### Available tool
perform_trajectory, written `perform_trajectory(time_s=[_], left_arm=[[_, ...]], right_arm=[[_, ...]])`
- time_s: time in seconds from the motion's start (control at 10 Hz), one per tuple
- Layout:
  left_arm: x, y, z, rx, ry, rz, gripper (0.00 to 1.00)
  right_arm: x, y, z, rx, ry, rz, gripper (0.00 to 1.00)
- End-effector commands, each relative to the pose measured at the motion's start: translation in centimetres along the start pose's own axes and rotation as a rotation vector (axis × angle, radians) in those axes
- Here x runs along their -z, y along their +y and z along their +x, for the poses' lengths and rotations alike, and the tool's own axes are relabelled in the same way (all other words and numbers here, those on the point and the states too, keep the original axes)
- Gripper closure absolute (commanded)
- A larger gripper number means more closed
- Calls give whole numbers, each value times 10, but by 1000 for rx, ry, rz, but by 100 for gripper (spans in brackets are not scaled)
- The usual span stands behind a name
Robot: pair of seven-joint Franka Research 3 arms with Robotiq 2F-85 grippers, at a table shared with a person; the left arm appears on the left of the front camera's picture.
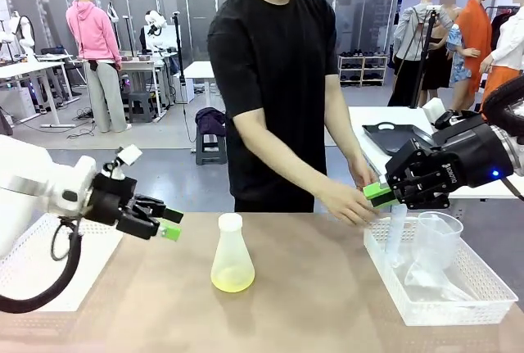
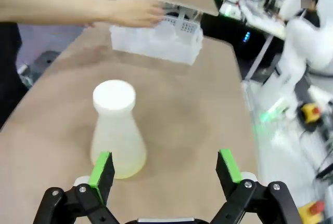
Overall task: Prepare the solutions needed for the experiment.
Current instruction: When the human places the Big flask in the center of the table, pick up the Big flask and place it in the left Organizing basket.
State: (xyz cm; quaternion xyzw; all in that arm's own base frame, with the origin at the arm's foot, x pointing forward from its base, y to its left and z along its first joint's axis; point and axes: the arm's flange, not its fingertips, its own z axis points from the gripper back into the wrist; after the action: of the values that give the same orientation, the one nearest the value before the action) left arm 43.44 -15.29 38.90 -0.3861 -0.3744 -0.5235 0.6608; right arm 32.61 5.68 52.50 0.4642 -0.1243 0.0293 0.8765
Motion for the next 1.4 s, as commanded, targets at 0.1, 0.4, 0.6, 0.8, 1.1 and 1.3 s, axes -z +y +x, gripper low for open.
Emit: perform_trajectory(time_s=[0.1, 0.4, 0.6, 0.8, 1.1, 1.3], left_arm=[[17, 21, -24, 158, -36, 76, 0], [10, 18, -26, 164, -11, 64, 0], [10, 18, -26, 164, -11, 64, 0], [11, 20, -29, 158, -5, 70, 0], [33, 50, -40, 268, -54, 9, 0], [44, 62, -49, 235, -100, -54, 0]], right_arm=[[1, 1, 0, -13, -6, 20, 77], [1, 1, 0, -13, -6, 20, 77], [1, 1, 0, -13, -6, 20, 77], [1, 1, 0, -13, -6, 20, 77], [1, 1, 0, -13, -6, 20, 77], [1, 1, 0, -13, -6, 20, 77]])
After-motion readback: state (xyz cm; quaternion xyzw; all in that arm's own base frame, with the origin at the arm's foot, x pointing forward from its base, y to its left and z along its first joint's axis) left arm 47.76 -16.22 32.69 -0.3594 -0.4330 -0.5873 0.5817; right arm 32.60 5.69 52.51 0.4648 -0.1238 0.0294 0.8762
